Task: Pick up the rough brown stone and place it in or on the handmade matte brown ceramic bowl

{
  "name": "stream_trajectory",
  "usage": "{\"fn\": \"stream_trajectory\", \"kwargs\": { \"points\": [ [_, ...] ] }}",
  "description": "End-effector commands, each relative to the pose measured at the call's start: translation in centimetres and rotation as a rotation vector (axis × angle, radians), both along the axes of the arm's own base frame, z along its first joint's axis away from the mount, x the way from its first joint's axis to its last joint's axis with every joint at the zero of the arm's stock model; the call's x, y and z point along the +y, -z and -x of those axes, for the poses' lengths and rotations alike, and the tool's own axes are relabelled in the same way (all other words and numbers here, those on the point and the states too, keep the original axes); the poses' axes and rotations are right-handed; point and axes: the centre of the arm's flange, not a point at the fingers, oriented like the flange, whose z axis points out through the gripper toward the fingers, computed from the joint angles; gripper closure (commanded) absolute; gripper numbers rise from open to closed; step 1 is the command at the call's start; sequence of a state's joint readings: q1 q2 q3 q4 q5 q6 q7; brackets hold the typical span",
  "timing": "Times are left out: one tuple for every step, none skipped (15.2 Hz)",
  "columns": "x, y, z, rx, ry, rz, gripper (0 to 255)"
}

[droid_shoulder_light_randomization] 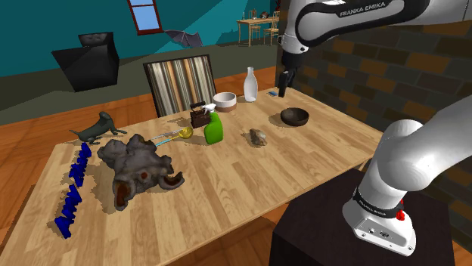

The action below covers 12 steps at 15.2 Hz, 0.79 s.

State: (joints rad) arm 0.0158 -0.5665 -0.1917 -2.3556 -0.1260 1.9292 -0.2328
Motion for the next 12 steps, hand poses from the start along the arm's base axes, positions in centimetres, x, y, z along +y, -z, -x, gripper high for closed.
{"fn": "stream_trajectory", "kwargs": {
  "points": [
    [-1.6,1.6,-1.4,-0.005,-0.024,-0.003,0],
    [-2.2,2.4,-2.2,-0.007,-0.034,-0.005,0],
    [-2.9,3.2,-3.0,-0.009,-0.045,-0.007,0],
    [-3.6,4.0,-3.8,-0.011,-0.056,-0.01,0],
    [-4.2,4.9,-4.7,-0.013,-0.067,-0.012,0],
    [-4.9,5.7,-5.5,-0.015,-0.078,-0.014,0],
    [-5.5,6.5,-6.4,-0.016,-0.089,-0.016,0],
    [-6.1,7.3,-7.2,-0.018,-0.1,-0.018,0],
    [-6.7,8.1,-8.1,-0.02,-0.111,-0.02,0],
    [-7.3,8.9,-9.0,-0.022,-0.122,-0.022,0],
    [-7.9,9.7,-9.8,-0.024,-0.133,-0.025,0],
    [-8.4,10.5,-10.7,-0.026,-0.144,-0.027,0]
  ]
}}
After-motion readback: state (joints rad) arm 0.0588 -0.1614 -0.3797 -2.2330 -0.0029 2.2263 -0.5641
